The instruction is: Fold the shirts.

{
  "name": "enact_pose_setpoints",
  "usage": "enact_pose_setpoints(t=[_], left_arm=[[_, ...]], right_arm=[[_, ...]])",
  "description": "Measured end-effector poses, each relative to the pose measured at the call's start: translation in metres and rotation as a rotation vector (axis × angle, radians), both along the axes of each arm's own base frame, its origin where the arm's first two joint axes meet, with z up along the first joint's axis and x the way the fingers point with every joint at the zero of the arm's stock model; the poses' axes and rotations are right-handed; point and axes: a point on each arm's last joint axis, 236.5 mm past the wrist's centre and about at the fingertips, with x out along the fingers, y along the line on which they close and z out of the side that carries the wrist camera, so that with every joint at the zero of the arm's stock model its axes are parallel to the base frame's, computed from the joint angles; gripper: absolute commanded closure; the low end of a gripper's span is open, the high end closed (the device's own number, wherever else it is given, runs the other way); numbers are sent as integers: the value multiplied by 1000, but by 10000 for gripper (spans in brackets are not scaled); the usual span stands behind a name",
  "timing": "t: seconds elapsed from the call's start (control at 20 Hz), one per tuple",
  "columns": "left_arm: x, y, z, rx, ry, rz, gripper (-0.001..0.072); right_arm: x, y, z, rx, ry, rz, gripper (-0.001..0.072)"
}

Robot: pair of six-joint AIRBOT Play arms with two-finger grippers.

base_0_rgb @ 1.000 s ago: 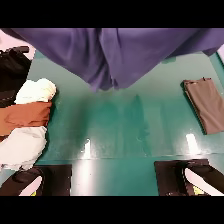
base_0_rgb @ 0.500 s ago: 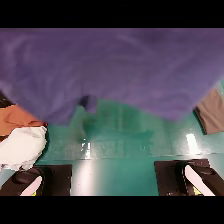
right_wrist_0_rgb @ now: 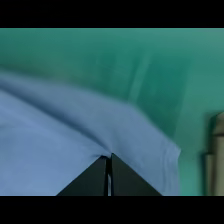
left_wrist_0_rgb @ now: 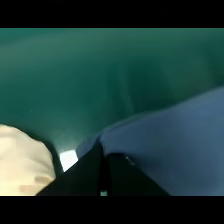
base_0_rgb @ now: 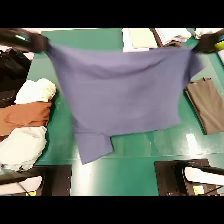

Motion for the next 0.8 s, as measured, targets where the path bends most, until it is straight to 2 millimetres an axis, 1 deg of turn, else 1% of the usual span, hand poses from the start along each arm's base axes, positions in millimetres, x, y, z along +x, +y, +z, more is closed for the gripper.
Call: enact_pose_setpoints(t=[0.05, 0.1, 0.15, 0.2, 0.25, 0.3, 0.35, 0.45, 0.55, 0.6, 0.65, 0.75, 0.8], left_arm=[[14, -3, -37, 14, 73, -2, 680], [23, -5, -66, 25, 128, -2, 672], [30, -5, -92, 33, 176, -1, 402], [35, -3, -109, 40, 206, 4, 195], [39, 1, -120, 43, 224, 13, 188], [43, 6, -127, 43, 233, 25, 189], [45, 14, -131, 43, 248, 41, 189], [42, 34, -130, 34, 274, 77, 189], [31, 50, -125, 1, 309, 109, 189], [21, 57, -124, -21, 331, 122, 189], [10, 63, -127, -38, 360, 130, 189], [-21, 70, -140, -62, 427, 141, 188], [-39, 70, -151, -72, 466, 143, 188]], right_arm=[[9, 5, -30, 10, 64, 8, 695], [19, 8, -59, 19, 120, 10, 695], [25, 10, -83, 23, 168, 11, 690], [30, 13, -103, 29, 202, 11, 546], [33, 15, -117, 34, 229, 12, 306], [36, 15, -129, 36, 246, 11, 283], [39, 15, -136, 39, 253, 7, 283], [40, 13, -137, 53, 253, 1, 284], [34, 13, -127, 73, 244, 8, 284], [29, 14, -119, 84, 240, 17, 284], [23, 15, -110, 91, 239, 24, 284], [7, 20, -87, 103, 220, 49, 284], [0, 23, -75, 105, 207, 60, 284]])
